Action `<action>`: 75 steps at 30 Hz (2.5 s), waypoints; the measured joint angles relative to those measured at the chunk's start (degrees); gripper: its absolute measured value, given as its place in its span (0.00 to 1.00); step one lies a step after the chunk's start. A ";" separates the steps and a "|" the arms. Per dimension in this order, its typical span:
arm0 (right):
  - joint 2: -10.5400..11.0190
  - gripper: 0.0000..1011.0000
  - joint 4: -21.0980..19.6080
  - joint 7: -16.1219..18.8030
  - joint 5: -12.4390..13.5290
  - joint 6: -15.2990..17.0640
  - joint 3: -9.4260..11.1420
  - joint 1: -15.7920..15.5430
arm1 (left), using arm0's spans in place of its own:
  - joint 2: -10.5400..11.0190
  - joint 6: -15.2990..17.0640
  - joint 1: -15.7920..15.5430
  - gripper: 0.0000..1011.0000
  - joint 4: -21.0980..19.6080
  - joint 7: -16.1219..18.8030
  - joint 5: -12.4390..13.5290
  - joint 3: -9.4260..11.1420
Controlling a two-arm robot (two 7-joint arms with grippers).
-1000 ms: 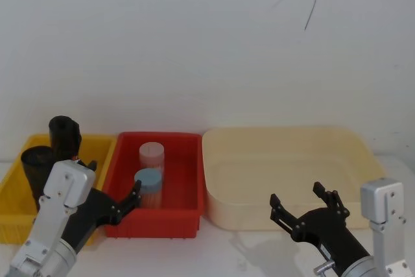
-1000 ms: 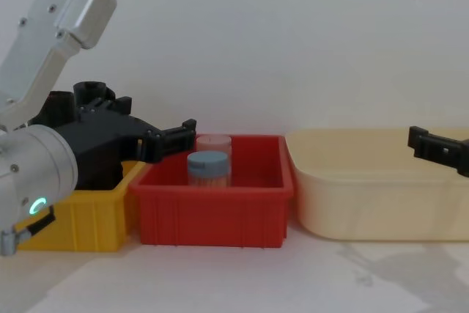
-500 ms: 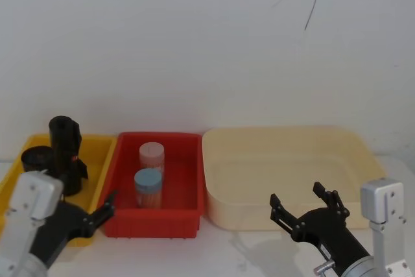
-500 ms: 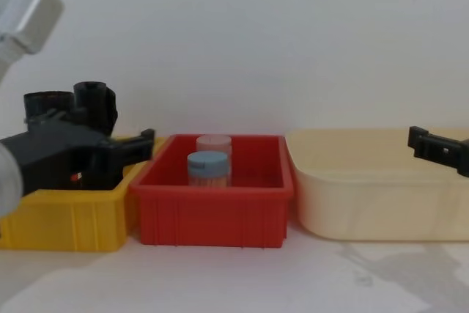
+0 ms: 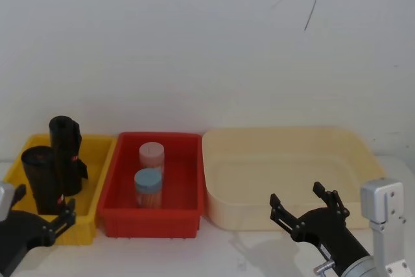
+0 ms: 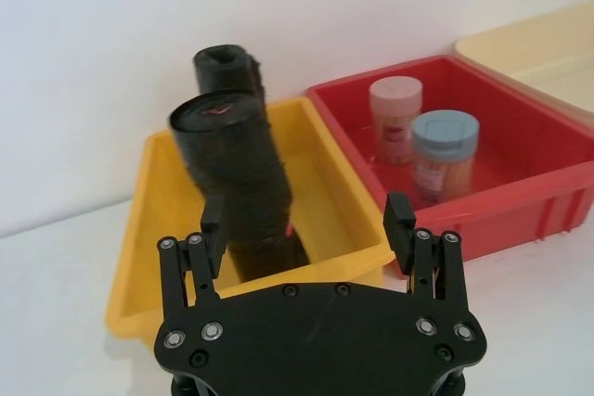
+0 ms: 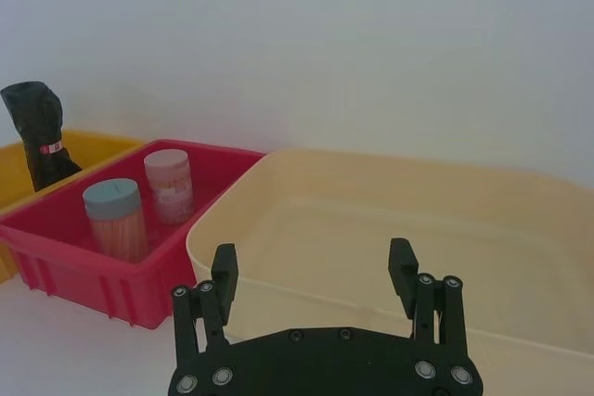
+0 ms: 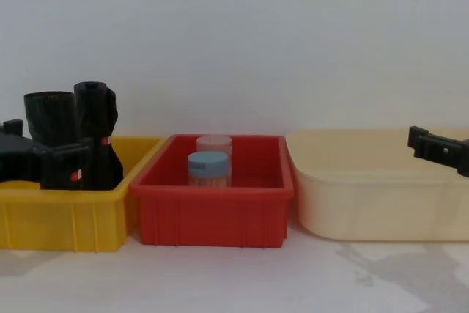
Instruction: Pick up the garbage bag with the one hand and transfer it to the other hand.
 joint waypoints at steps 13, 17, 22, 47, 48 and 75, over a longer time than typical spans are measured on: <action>0.00 0.99 0.00 0.00 0.00 0.00 0.00 0.00 | 0.40 1.29 -3.01 0.99 3.85 -1.97 -1.17 -1.88; 0.00 0.99 0.00 0.00 0.00 0.00 0.00 0.00 | 0.28 1.30 -4.63 0.99 5.52 -2.81 -0.91 -1.64; 0.00 0.99 0.00 0.00 0.00 0.00 0.00 0.00 | 0.01 1.03 -6.99 0.99 7.82 -4.23 0.00 -0.72; 0.00 0.99 0.00 0.00 0.00 0.00 0.00 0.00 | -1.88 0.68 -15.27 0.86 16.01 -7.57 4.04 2.57; 0.00 0.99 0.00 0.00 0.00 0.00 0.00 0.00 | -1.91 0.68 -15.36 0.86 16.10 -7.60 4.08 2.61; 0.00 0.99 0.00 0.00 0.00 0.00 0.00 0.00 | -1.64 2.00 -16.45 0.52 14.76 -9.24 4.00 2.17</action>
